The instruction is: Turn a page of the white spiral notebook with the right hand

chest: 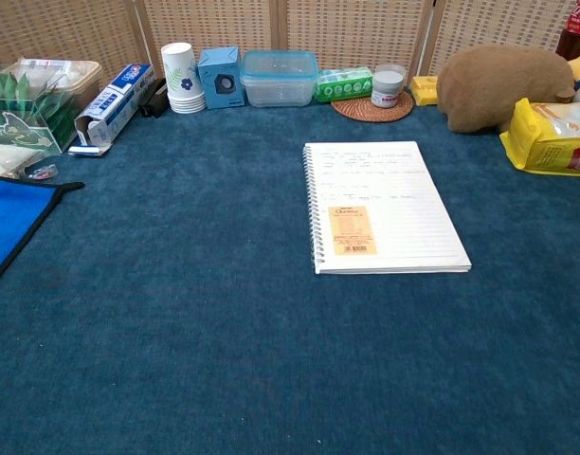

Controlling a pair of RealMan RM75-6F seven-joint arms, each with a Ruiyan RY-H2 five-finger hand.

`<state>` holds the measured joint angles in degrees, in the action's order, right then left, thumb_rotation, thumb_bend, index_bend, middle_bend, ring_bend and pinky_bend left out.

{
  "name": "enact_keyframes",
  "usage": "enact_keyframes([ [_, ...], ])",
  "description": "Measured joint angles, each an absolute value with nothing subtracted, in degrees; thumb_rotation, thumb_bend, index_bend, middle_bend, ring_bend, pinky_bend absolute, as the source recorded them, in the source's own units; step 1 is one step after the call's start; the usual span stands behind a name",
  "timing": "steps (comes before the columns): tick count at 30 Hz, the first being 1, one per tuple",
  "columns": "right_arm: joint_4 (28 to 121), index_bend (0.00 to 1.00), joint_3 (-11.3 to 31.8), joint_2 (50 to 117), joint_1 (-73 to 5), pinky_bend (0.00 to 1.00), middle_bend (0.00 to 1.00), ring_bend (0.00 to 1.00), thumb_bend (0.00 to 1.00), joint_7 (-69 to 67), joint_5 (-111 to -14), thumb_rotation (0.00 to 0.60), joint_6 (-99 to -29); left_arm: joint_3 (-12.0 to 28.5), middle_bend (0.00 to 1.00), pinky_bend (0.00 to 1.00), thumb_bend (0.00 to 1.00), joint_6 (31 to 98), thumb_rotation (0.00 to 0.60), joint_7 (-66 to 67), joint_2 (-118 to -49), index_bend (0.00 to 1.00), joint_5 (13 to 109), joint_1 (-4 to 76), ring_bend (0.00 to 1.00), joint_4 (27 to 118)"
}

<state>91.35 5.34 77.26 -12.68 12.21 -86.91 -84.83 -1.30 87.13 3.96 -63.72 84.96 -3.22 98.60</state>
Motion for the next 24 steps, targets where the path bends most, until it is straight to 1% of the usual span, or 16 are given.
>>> enact_keyframes([
  [5,90.52,0.16,5.40,77.76,-12.51,0.12,0.17,0.04,0.09,11.36,-86.45,0.600,-84.57,-1.18,0.03,0.00,0.30,86.56,0.600,4.14,-63.87,0.15,84.77,-2.81,0.00,98.63],
  [12,88.87,0.16,5.26,78.81,-14.05,0.12,0.17,0.04,0.09,9.89,-87.45,0.600,-82.29,-0.75,0.03,0.00,0.31,87.89,0.600,4.60,-63.06,0.15,85.82,-2.73,0.00,99.18],
  [19,85.77,0.16,5.41,82.60,-17.20,0.12,0.17,0.04,0.07,10.55,-87.71,0.600,-77.52,-0.27,0.03,0.00,0.30,88.71,0.600,5.11,-60.71,0.15,87.37,-2.16,0.00,101.36],
  [24,82.62,0.16,5.60,86.06,-19.01,0.12,0.17,0.04,0.07,11.62,-86.97,0.600,-74.91,-0.17,0.03,0.00,0.31,87.72,0.600,5.33,-60.35,0.15,86.89,-1.63,0.00,101.86],
])
